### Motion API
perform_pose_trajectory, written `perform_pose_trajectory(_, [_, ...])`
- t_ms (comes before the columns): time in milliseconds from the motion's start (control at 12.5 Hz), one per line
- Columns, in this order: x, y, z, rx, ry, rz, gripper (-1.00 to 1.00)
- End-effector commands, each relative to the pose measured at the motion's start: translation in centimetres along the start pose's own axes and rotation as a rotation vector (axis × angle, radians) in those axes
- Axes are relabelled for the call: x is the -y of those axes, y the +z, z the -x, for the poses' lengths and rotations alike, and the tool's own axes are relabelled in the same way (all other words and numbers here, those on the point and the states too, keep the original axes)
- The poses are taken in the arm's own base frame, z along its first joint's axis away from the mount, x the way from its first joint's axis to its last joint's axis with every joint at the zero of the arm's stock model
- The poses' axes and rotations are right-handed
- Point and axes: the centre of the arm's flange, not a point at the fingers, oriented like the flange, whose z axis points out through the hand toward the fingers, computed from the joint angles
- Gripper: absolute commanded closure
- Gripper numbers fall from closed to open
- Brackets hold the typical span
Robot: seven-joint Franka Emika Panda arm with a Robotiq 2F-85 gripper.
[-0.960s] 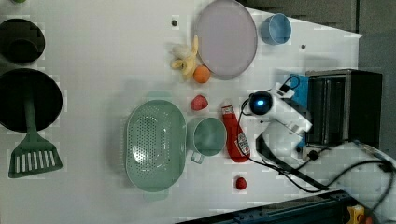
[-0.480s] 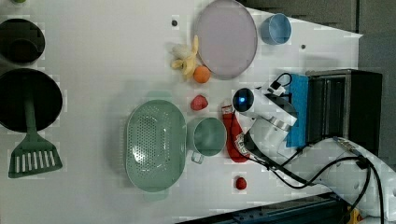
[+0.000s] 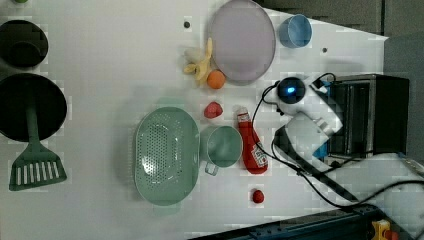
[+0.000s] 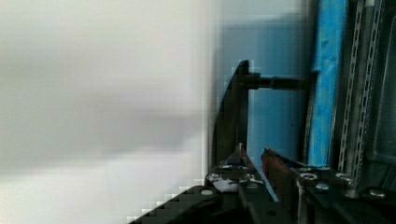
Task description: Flap open oven.
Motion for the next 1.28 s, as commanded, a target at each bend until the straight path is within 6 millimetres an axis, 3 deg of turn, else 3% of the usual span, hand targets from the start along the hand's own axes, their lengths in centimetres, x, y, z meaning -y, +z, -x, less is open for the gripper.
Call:
perform_pose_trajectory(80, [-4.7, -7.8, -2.6, -0.060, 0.178, -0.192, 0.65])
perform_pose_trajectory(400, [-12.4, -13.1, -3.7, -0.019, 0.395, -0.398, 0.65])
perform_pose_trajectory(800, [-23.0, -17.3, -2.7, 0.055, 0.597, -0.585, 0.65])
perform_pose_trajectory(960, [-26.0, -19.3, -1.7, 0.053, 0.637, -0.647, 0.65])
perform_pose_trajectory(1280, [-29.9, -21.9, 1.5, 0.201, 0.677, -0.770, 0.65])
